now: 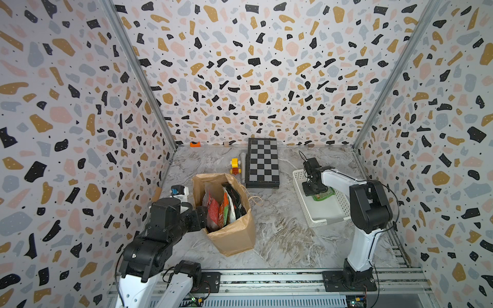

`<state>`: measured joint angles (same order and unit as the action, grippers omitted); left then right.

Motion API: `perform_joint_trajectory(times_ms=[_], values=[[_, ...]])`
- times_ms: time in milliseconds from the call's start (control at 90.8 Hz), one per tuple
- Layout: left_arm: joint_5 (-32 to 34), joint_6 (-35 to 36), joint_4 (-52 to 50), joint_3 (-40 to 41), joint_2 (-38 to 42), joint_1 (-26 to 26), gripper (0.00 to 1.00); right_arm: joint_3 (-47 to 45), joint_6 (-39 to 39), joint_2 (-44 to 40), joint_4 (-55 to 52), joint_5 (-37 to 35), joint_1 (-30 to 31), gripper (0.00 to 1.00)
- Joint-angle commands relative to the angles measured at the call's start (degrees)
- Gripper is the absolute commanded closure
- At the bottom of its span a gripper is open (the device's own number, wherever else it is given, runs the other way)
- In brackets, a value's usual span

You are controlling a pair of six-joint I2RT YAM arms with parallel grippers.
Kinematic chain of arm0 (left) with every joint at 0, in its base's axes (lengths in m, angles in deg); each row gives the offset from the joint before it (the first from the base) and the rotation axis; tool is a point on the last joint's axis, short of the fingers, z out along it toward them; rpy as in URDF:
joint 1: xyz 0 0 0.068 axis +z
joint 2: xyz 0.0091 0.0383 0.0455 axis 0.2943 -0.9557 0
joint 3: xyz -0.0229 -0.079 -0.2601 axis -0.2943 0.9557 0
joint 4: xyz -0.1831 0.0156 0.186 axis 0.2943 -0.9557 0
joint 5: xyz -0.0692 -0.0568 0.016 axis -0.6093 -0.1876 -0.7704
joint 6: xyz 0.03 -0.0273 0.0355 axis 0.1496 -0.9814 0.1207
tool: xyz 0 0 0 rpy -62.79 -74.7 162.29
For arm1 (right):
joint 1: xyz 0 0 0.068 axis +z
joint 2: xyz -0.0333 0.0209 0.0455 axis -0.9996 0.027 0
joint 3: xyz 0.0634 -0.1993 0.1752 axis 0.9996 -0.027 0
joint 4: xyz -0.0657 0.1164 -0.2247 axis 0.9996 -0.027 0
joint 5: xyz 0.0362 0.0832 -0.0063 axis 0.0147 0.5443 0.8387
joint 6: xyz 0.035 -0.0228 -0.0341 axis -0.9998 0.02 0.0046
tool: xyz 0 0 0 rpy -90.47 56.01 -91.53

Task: Place the condiment packets inside the bag
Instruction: Pick up the condiment packet from the storage box, then place the condiment packet in the paper bag.

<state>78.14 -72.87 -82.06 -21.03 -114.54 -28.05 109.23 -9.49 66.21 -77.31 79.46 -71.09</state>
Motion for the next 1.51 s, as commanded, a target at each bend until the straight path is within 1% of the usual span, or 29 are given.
perform_joint_trajectory(times_ms=[0,99,220,297,374,474,540,672,727,848,947,1024,1134,1211,1344,1498], values=[[0.40,0.75,1.69,-0.53,0.12,-0.04,0.26,-1.50,-2.14,-11.09,-0.91,-2.06,-0.23,1.00],[-0.48,-0.16,2.48,-0.10,0.08,-0.06,0.26,-3.58,-3.50,-19.77,-1.95,0.35,-0.01,1.00],[-1.70,-0.97,3.15,-0.29,-0.27,-0.05,0.26,-2.66,-3.56,-28.75,-7.18,3.07,2.18,1.00],[-2.17,-1.39,3.51,-0.78,-0.63,-0.05,0.26,0.00,-3.38,-33.80,-10.90,5.24,4.97,1.00],[-2.26,-1.81,3.85,-1.32,-0.77,-0.04,0.26,3.93,-4.21,-37.25,-13.92,10.18,7.68,1.00],[-0.30,-2.76,4.22,-1.72,-0.64,-0.04,0.25,10.53,-5.90,-39.10,-16.48,15.57,14.15,1.00],[0.97,-3.27,4.49,-2.04,-0.42,-0.05,0.22,15.96,-7.06,-38.62,-17.01,18.08,19.02,1.00],[3.10,-3.59,4.38,-3.65,-0.01,-0.05,0.18,22.90,-11.05,-36.30,-12.58,29.27,26.79,1.00],[4.45,-3.52,4.35,-5.03,0.34,-0.04,0.15,25.10,-12.84,-34.61,-10.13,33.06,29.71,1.00],[8.63,-2.17,3.86,-9.81,0.26,0.00,0.08,30.65,-15.55,-29.62,-5.32,39.64,35.13,1.00],[13.39,-1.10,3.31,-13.19,-0.13,-0.05,0.05,33.64,-18.45,-25.37,0.04,43.33,37.90,1.00],[17.23,-0.75,2.89,-14.97,-0.18,-0.05,0.03,33.95,-21.40,-22.63,4.70,44.67,39.16,1.00],[21.85,-0.48,3.72,-15.66,0.64,-0.04,0.00,33.82,-25.54,-18.44,8.72,46.21,40.45,1.00],[24.54,-0.43,4.70,-15.58,0.71,-0.05,0.00,33.17,-27.12,-16.13,10.56,47.57,40.89,1.00],[26.28,-0.70,5.54,-15.50,-1.74,-0.02,0.00,31.30,-26.21,-14.35,9.14,47.28,40.92,1.00],[29.02,-2.36,8.43,-14.62,-6.37,0.04,0.00,28.30,-24.25,-13.47,6.03,43.77,40.91,1.00]])
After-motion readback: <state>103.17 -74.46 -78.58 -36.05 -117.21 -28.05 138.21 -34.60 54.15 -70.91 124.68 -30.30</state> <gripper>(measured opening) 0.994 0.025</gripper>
